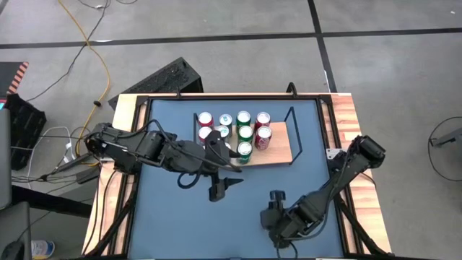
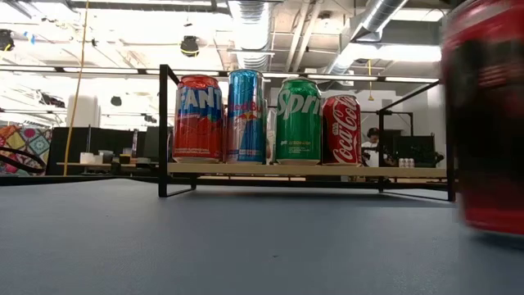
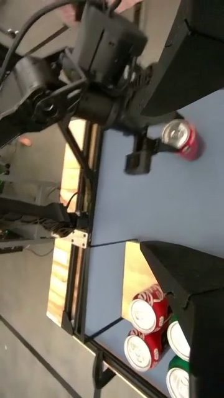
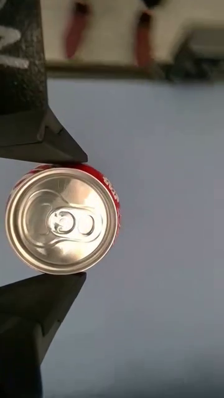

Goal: Place canned beverage on shelf
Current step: Put the red soda can on the shelf aligned with other red soda cans

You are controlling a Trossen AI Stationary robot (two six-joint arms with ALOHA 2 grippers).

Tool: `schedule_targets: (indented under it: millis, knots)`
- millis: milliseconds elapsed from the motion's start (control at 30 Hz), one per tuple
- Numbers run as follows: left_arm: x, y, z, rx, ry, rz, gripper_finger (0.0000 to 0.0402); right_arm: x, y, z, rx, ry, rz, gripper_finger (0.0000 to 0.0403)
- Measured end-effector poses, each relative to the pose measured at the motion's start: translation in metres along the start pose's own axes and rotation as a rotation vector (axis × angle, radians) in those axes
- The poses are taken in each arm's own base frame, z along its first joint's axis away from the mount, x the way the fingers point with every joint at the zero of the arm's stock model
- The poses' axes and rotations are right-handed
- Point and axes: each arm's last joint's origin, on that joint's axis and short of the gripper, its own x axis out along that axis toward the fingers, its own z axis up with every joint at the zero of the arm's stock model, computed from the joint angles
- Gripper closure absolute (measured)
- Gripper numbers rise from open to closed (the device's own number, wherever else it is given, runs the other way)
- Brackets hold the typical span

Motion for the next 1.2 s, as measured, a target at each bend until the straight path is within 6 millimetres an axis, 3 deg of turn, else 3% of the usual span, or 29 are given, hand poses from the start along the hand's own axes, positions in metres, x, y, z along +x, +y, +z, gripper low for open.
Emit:
schedule_targets:
  millis: [367,733,933,1200]
  knots:
    - [-0.024,-0.005,0.002,0.113,0.014,-0.098,0.0072,0.008,-0.026,0.015,0.394,-0.067,-0.123,0.0173]
    - [-0.042,-0.029,-0.011,0.217,0.054,-0.145,0.0072,0.011,-0.04,0.024,0.503,-0.129,-0.181,0.0173]
    - [-0.03,-0.04,-0.033,0.25,0.102,-0.144,0.0072,0.013,-0.047,0.027,0.481,-0.096,-0.167,0.0169]
    - [-0.006,-0.042,-0.062,0.256,0.167,-0.146,0.0072,0.013,-0.054,0.032,0.467,-0.1,-0.163,0.0131]
